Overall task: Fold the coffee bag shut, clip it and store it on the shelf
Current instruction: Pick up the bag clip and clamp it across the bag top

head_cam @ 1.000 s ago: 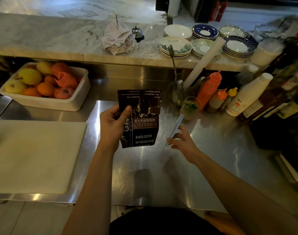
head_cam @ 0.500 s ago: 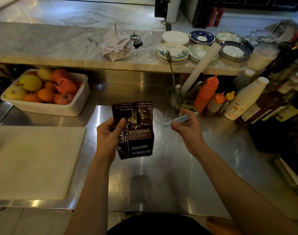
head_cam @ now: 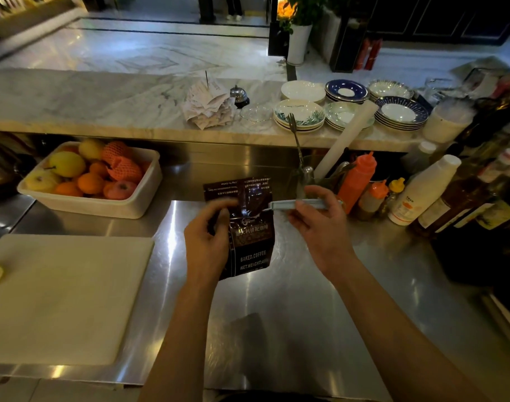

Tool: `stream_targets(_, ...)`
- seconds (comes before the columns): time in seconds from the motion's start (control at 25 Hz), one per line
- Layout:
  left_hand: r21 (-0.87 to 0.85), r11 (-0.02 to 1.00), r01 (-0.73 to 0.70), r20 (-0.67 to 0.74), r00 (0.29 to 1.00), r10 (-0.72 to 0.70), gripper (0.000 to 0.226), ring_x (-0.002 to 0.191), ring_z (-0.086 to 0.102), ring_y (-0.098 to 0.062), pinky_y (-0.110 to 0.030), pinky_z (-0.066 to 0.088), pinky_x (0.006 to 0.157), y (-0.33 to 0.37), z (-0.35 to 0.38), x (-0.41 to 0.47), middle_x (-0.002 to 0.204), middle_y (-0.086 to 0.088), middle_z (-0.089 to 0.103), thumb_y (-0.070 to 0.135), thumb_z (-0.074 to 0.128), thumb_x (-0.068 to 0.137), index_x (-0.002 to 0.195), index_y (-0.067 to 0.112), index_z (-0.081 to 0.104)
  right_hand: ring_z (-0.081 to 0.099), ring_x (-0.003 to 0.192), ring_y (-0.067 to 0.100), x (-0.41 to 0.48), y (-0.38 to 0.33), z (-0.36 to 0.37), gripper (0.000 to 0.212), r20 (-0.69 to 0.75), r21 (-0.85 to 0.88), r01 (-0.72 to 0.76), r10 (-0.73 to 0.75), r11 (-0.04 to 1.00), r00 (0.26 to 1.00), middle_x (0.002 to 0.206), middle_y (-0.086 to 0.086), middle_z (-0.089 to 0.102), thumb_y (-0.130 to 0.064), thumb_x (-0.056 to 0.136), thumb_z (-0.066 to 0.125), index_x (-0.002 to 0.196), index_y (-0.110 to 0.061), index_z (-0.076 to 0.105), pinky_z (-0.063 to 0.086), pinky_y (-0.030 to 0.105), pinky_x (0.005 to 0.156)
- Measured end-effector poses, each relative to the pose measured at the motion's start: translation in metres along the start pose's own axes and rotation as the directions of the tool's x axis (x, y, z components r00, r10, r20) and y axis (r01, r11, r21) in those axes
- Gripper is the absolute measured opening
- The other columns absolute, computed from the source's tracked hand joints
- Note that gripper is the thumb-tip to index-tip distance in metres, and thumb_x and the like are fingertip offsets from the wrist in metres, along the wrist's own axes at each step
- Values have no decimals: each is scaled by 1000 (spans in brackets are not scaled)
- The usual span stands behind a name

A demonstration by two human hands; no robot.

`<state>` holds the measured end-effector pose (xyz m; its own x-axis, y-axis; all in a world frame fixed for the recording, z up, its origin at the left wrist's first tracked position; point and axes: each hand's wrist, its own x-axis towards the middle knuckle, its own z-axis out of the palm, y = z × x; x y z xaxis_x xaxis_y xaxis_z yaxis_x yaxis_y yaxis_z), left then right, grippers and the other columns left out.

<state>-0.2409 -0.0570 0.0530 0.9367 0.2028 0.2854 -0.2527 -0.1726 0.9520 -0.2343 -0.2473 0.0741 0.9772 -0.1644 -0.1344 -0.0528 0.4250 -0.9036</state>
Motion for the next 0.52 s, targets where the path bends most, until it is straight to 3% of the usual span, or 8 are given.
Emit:
stream_targets(0.08,29,999,29,23,999,-30,30,97,69,-15,-38,60,80,2,1,3,101,4,71,1,52,96,95,25,71,66,101,29,-1,-4,4,29,43,19,-30,30,999,999,114,18,52,4,88,62,108,-17,61,59,33,82)
stream_targets(0.32,12,996,89,43,995,-89,26,99,66,1,-18,57,82,11,1,0,104,12,70,5,62,90,101,27,70,66,105,34,-3,-14,13,33,18,23,56,-57,998,998,117,23,53,5,87,62,117,-9,54,60,29,76)
stream_targets(0.44,-2,997,79,84,993,-79,23,98,67,0,-14,55,79,17,1,-2,104,11,70,30,76,78,100,32,69,65,108,35,-7,-17,19,36,-23,-91,139,-142,986,990,121,23,53,2,85,67,116,-12,54,59,26,73)
stream_targets(0.52,23,997,77,115,990,-80,31,98,67,-1,-15,55,80,20,2,-3,105,10,70,34,79,72,102,33,69,64,107,31,-8,-18,25,36,-6,-178,159,-162,971,987,120,19,52,1,85,69,114,-15,55,59,23,71)
